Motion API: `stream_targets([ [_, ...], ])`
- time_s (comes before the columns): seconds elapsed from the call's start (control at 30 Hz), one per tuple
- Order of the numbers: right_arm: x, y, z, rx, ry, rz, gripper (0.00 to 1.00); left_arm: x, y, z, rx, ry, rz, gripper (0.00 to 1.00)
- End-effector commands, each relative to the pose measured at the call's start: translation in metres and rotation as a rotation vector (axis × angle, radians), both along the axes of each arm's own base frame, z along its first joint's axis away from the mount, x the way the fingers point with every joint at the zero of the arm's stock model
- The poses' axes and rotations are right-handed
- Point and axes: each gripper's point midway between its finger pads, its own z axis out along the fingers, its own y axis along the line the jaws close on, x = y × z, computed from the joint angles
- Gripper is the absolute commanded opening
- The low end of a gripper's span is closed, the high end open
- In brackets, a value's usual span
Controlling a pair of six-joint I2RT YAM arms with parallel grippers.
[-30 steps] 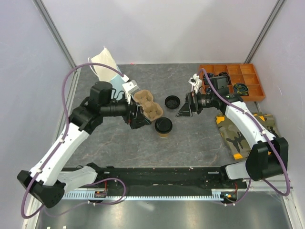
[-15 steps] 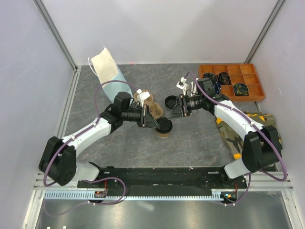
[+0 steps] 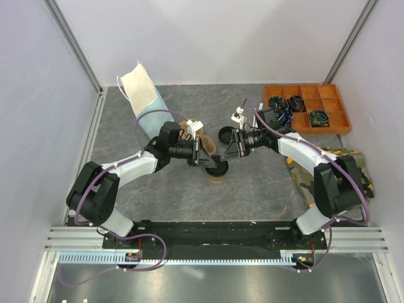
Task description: Pack the takeout coffee
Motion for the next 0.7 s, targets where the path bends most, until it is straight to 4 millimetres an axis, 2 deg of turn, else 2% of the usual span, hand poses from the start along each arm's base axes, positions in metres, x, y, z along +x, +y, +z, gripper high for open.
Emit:
stream_targets([
  [0.0,-0.003,0.005,-0.012,0.020,0.026,0.036,0.26,0.011,-0.005,0.008,-0.041,-0.006,-0.002,0.02],
  [0.2,-0.002,0.005,-0.031,0.001,0.067,0.040,0.26,0.019,-0.001,-0.016,-0.020,0.052,0.021,0.02],
  [0.33,0.000,0.005,-0.035,-0.002,0.077,0.041,0.26,0.022,0.003,-0.034,0.001,0.115,0.043,0.02],
  [0.53,-0.001,0.004,-0.047,-0.024,0.094,0.036,0.26,0.024,0.006,-0.042,0.019,0.139,0.048,0.02],
  [0.67,-0.002,0.002,-0.060,-0.048,0.113,0.034,0.25,0.022,0.011,-0.054,0.044,0.171,0.054,0.02],
])
